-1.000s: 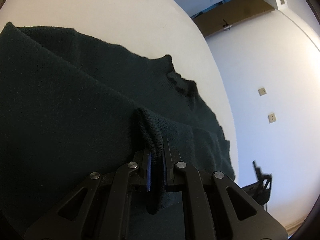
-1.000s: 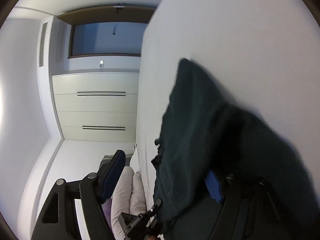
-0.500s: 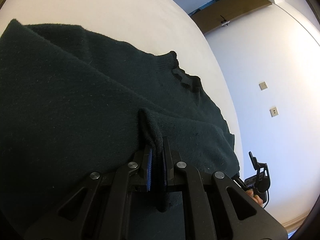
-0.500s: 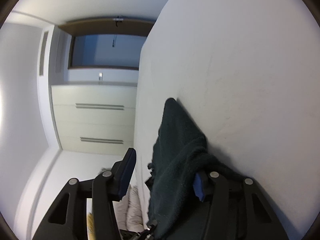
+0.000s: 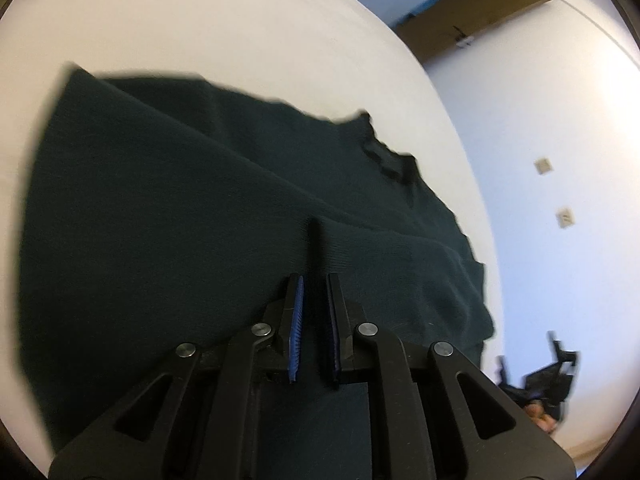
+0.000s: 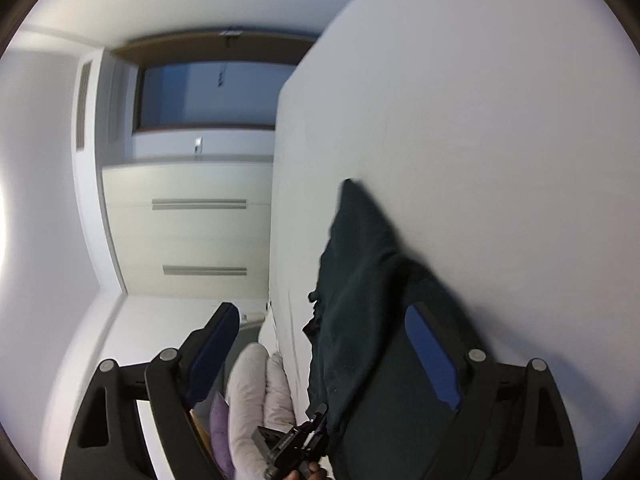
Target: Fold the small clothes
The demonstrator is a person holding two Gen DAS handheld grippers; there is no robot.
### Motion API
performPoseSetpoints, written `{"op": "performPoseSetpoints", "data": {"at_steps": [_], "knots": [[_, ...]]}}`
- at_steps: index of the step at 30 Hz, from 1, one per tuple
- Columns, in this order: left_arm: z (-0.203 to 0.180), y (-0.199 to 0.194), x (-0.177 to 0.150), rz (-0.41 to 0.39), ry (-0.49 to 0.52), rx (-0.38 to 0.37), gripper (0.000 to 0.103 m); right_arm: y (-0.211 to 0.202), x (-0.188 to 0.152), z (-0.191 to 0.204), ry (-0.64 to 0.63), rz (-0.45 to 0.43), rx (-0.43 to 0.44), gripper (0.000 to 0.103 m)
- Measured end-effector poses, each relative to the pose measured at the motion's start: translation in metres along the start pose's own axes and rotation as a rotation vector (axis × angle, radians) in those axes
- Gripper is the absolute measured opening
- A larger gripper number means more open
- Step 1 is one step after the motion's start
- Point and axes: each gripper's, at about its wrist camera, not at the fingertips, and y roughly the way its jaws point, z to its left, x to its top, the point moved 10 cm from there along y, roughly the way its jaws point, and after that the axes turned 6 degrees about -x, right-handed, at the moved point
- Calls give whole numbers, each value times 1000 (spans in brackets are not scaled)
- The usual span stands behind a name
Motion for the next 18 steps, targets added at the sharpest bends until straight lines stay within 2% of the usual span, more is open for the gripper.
{"op": "performPoseSetpoints", "data": {"at_steps": [1,4,6,9,11,12,13,14,15,18], "knots": [[-2,-11,4,-37,19,39,11,4,-2,9,-32,10,3,87],[-33,-21,7,-82,122,23,11,29,-10,39,-121,66,24,86],[-53,-8,4,-54,198,31,11,53,-18,56,-185,128,39,84],[-63,20,-2,-19,264,63,11,89,-23,50,-222,203,-33,80],[-50,42,-9,21,278,119,11,108,-21,30,-244,233,-107,75],[-45,45,-12,21,282,118,11,114,-18,12,-228,241,-167,65],[-46,46,-14,3,287,98,11,116,-17,-2,-207,252,-178,56],[-44,45,-15,-8,288,71,11,114,-15,-10,-200,254,-173,40],[-41,44,-16,-9,285,52,10,109,-13,-17,-198,261,-153,29],[-36,43,-18,-14,282,16,10,89,-6,-31,-177,251,-125,15]]}}
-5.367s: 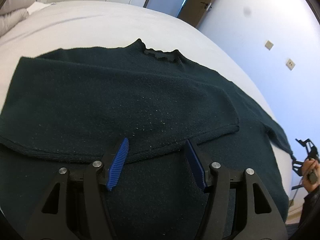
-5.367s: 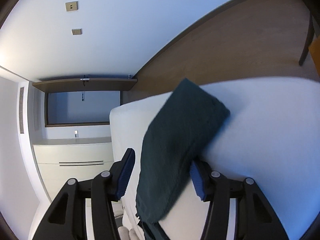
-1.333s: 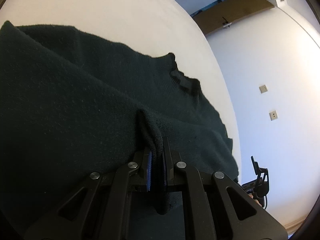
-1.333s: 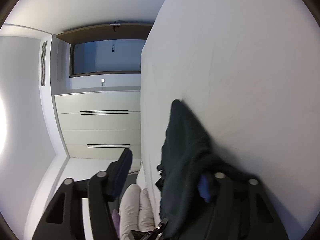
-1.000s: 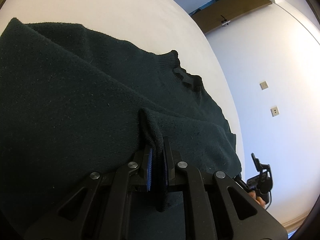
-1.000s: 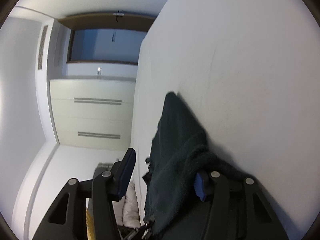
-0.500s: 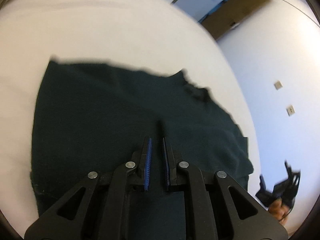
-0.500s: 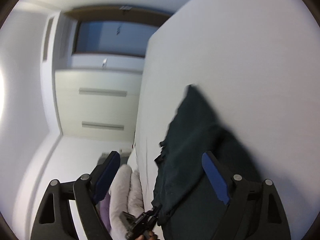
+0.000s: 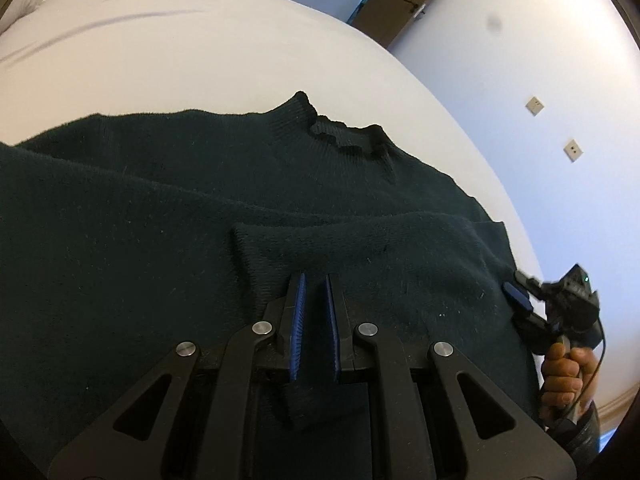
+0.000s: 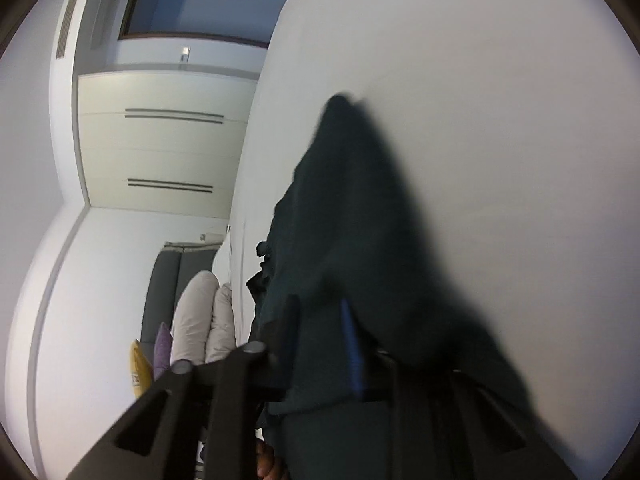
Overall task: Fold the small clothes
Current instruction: 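Open the left tool on the cuff while the right tool folds the side edge inward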
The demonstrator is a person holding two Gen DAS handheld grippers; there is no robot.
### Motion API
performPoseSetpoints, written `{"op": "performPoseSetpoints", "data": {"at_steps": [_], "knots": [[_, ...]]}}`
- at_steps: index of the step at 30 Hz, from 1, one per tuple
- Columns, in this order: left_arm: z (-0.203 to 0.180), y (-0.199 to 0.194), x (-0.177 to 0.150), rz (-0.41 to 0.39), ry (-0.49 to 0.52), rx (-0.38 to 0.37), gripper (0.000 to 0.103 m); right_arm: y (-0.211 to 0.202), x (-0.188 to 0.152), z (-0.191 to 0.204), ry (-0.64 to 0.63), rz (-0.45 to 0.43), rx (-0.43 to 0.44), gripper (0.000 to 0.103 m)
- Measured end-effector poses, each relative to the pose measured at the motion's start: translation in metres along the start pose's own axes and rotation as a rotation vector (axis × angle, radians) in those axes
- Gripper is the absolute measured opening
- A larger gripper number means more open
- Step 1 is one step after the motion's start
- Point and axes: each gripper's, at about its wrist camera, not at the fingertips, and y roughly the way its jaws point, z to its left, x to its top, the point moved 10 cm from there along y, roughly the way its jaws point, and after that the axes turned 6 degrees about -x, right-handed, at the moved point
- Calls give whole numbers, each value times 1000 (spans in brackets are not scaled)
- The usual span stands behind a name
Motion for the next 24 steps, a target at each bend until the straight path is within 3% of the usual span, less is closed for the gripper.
{"op": "performPoseSetpoints", "data": {"at_steps": [4,6,10,13,15,16,20,24], "knots": [[5,0,-2,-39,2,-35,10,-36,8,1,-6,-74,-33,22],[10,2,-4,-45,-1,-44,10,-52,17,16,-35,-127,-25,44],[6,3,-5,-54,-2,-53,10,-33,28,50,-107,-96,-1,58],[8,-3,-7,-60,0,-59,10,5,33,53,-143,-18,-38,58],[9,-5,-7,-63,-11,-76,10,21,36,30,-82,18,-106,53],[9,-7,-7,-65,-17,-87,10,22,35,25,-63,23,-94,52],[11,-6,-5,-68,-54,-136,10,6,21,19,-112,23,-38,50],[10,-4,-4,-68,-48,-130,10,-21,13,4,-113,19,-35,39]]}}
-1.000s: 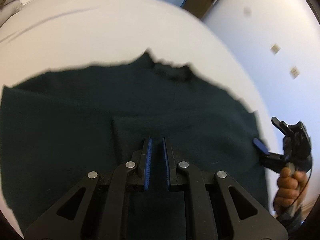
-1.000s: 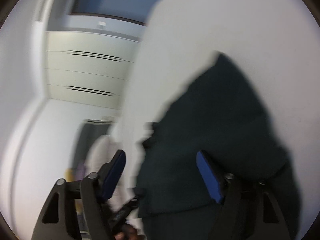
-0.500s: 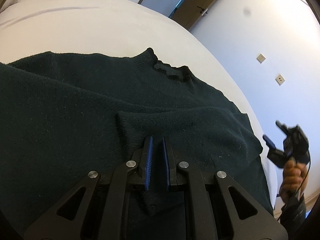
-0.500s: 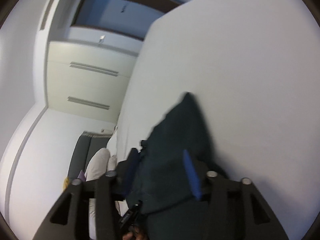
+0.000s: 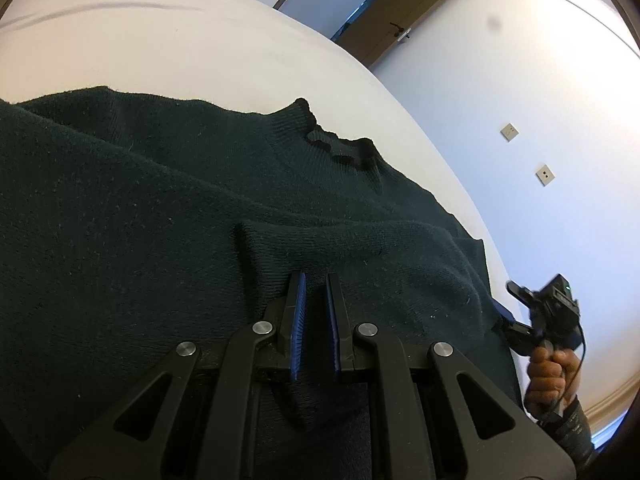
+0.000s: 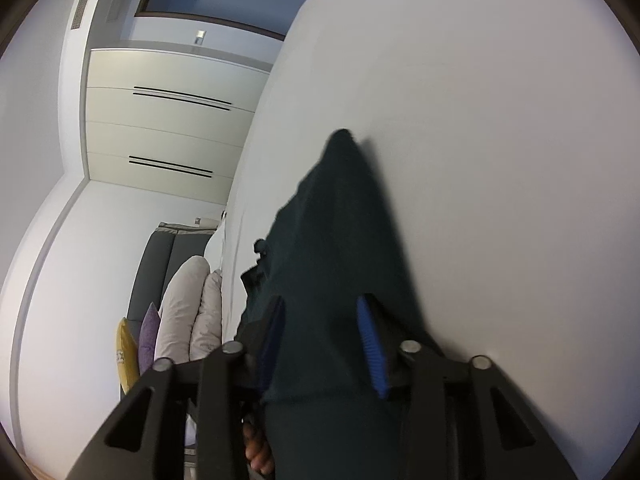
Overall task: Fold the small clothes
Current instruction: 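Open the left tool on the cuff while the right tool folds the side edge inward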
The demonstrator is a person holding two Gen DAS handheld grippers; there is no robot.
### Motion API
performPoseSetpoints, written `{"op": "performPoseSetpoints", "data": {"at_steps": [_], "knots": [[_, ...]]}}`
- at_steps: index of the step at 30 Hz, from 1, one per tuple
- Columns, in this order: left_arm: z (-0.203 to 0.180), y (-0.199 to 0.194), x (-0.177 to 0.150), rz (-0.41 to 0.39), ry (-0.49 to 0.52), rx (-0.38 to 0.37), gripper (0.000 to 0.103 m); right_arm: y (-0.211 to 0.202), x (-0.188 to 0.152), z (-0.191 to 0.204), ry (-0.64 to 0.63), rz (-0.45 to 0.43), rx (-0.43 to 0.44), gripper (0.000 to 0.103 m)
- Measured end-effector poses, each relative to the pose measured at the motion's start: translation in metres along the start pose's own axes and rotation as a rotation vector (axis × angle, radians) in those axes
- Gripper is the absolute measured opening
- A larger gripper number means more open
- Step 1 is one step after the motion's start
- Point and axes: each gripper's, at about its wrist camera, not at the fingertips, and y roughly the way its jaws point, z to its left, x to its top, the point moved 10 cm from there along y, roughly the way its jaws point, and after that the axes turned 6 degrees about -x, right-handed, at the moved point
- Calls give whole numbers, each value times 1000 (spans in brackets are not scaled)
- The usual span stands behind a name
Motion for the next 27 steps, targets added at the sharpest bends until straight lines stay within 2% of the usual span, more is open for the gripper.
{"op": "performPoseSetpoints", "data": {"at_steps": [2,5,7,9,10,12,13,15,17,19,21,25,27], "knots": [[0,1,1,-2,0,0,10,-15,1,4,-31,-23,-27,40],[0,-1,0,-4,4,2,10,-19,8,32,-91,-34,29,46],[0,-2,0,-4,4,1,10,-2,11,50,-134,5,38,51],[0,-3,0,-5,5,1,10,27,6,61,-195,104,33,53],[0,-2,0,-5,4,0,10,43,4,61,-221,135,3,53],[0,-2,0,-6,4,-2,10,66,10,52,-236,146,-78,47],[0,-2,0,-8,4,-3,10,70,16,48,-228,140,-73,45],[0,-2,0,-11,4,-7,10,68,34,39,-171,107,-33,32],[1,-3,0,-14,1,-13,10,58,50,26,-120,59,-33,29],[1,-4,-1,-16,1,-16,10,39,64,19,-89,-28,-72,39],[1,-4,-1,-18,0,-19,10,27,60,28,-72,-50,-29,56],[2,-4,0,-19,-3,-22,10,34,18,54,-186,35,-13,65],[2,-5,0,-19,-5,-22,10,44,1,49,-235,59,-68,67]]}}
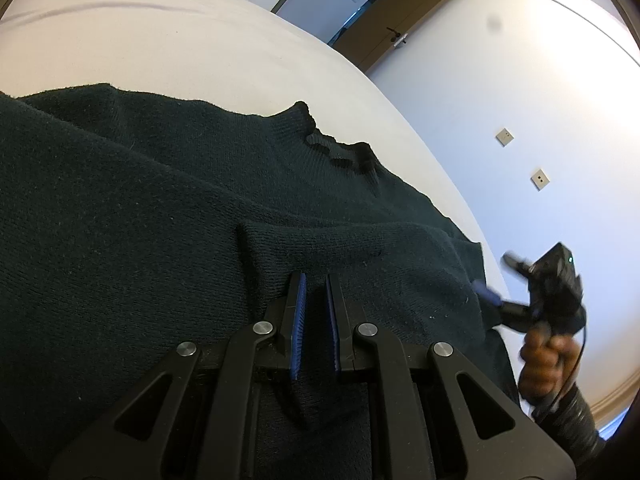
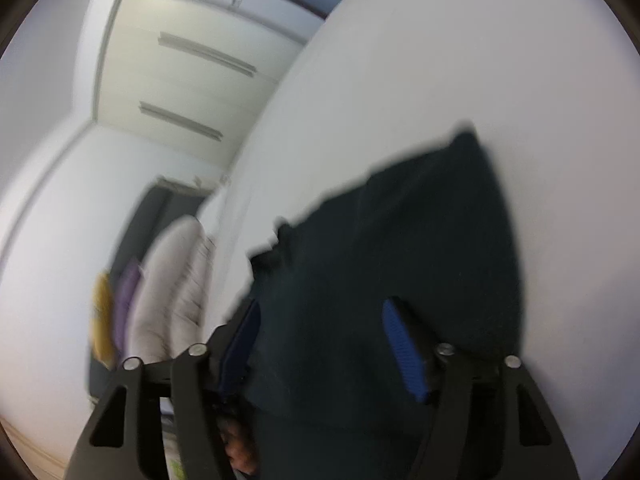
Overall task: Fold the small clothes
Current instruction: 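Open the left tool on the cuff while the right tool folds the side edge inward, then grasp the sweater hem with both tools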
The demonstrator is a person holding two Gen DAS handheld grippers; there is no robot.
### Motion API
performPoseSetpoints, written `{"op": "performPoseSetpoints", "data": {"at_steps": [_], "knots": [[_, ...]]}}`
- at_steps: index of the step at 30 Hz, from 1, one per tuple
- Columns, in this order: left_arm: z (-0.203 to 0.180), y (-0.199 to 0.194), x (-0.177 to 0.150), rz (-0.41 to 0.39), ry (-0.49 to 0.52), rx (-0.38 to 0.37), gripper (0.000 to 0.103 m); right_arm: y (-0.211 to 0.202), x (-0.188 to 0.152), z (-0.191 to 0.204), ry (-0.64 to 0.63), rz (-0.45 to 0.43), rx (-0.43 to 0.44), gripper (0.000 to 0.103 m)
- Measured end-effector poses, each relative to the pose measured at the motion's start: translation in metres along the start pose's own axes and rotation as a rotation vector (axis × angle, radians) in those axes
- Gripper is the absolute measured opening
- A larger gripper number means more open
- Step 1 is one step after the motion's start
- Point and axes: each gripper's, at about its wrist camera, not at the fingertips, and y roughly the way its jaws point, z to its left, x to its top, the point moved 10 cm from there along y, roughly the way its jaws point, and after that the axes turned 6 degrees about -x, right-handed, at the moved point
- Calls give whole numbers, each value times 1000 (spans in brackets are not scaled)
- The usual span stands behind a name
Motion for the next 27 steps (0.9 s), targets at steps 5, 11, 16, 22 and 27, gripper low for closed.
{"op": "performPoseSetpoints", "data": {"at_steps": [5,11,16,22,27], "knots": [[2,-7,0,0,-7,7,11,-15,-14,-1,-37,-16,-28,67],[10,-24,-4,-17,-24,33,10,-66,-19,4,89,-109,160,68],[9,-26,-7,-20,11,88,10,-97,4,-17,225,-216,233,69],[13,-26,-8,-24,2,78,10,-63,0,-4,162,-113,208,69],[15,-27,-8,-23,0,72,10,-18,-27,-23,89,16,69,46]]}}
